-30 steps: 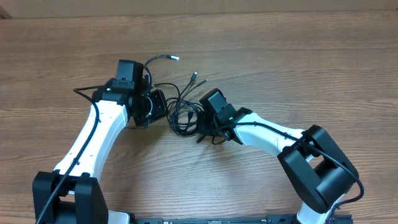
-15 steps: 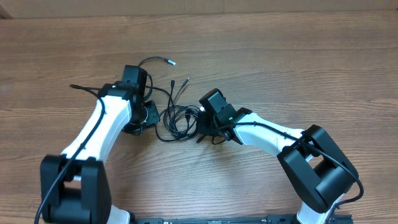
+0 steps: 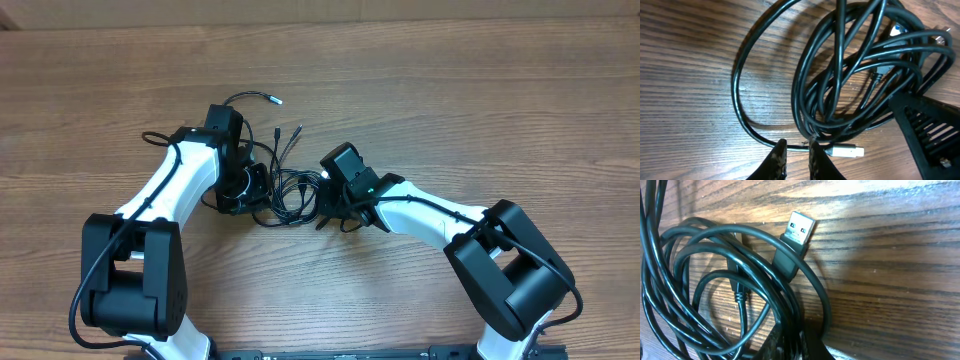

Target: Untangle cables

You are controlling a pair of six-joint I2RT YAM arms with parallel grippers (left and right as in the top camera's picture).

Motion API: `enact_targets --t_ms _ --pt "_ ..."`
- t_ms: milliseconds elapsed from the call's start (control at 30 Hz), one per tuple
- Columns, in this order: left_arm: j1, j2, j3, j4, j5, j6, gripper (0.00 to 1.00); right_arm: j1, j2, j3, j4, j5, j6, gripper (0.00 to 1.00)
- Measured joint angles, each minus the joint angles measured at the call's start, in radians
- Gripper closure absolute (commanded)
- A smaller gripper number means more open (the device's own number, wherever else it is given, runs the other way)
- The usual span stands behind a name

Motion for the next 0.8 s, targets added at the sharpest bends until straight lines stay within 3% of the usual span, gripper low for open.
enact_targets --t_ms 233,567,800 --pt "-0.082 0.0 0.0 0.023 -0.102 -0.104 0.7 0.0 0.003 0.003 -0.002 -0.021 -0.019 0.91" --pt "-0.156 0.0 -0.001 0.042 -0.25 -0.215 0.7 0.0 0.003 0.004 -0.006 -0.023 -0.022 0.9" --pt "-0.156 0.0 -0.073 0.167 -0.277 -0.232 0.7 0.0 0.003 0.005 -0.008 -0.026 -0.023 0.9"
